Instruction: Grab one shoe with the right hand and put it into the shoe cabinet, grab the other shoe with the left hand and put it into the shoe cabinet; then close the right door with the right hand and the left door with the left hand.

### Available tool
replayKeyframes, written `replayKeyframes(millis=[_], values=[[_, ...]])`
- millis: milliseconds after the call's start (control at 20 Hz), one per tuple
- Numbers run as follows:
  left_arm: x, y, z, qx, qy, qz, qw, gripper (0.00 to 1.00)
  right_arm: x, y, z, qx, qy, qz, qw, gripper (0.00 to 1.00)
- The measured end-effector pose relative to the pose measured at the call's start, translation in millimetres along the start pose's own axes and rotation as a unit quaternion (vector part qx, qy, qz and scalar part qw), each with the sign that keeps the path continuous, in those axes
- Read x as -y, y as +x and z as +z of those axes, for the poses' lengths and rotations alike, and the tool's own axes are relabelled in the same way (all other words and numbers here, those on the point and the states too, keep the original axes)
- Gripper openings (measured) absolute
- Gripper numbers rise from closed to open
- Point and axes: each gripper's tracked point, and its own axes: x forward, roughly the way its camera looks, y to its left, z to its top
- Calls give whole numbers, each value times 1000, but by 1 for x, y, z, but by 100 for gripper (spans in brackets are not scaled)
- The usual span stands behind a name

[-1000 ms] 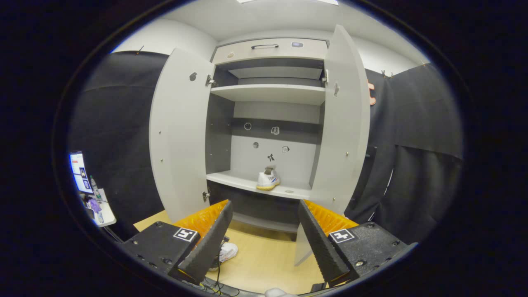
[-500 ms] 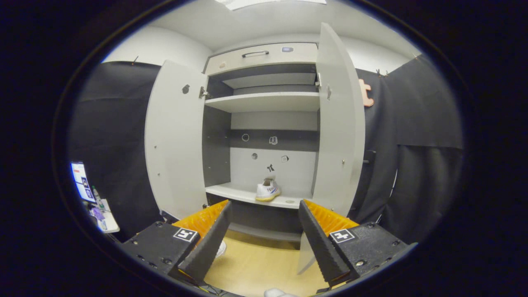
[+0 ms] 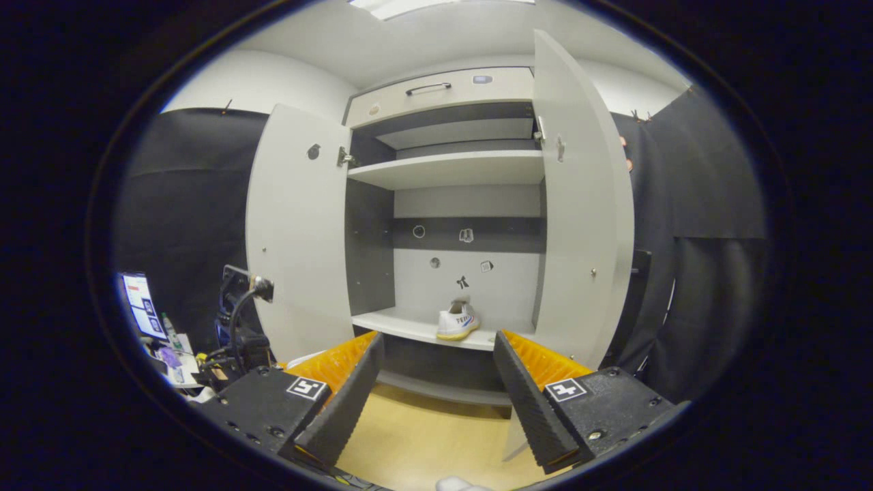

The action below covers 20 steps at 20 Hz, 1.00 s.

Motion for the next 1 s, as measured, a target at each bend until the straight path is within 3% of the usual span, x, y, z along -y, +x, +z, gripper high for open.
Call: replayKeyframes(millis=[50, 500, 800, 1000], values=[[-1, -2, 4, 4, -1, -1, 1000, 1, 1, 1, 2, 2, -2, -1, 1000, 100], [3, 21, 35, 53, 12, 4, 999, 1, -4, 1, -3, 20, -4, 17, 1000, 100], [-8, 24, 36, 53, 16, 20, 998, 1, -2, 10, -21, 1, 5, 32, 999, 100], [-4, 25, 29, 13, 13, 21, 1000, 1, 1, 18, -31, -20, 7, 36, 999, 100]])
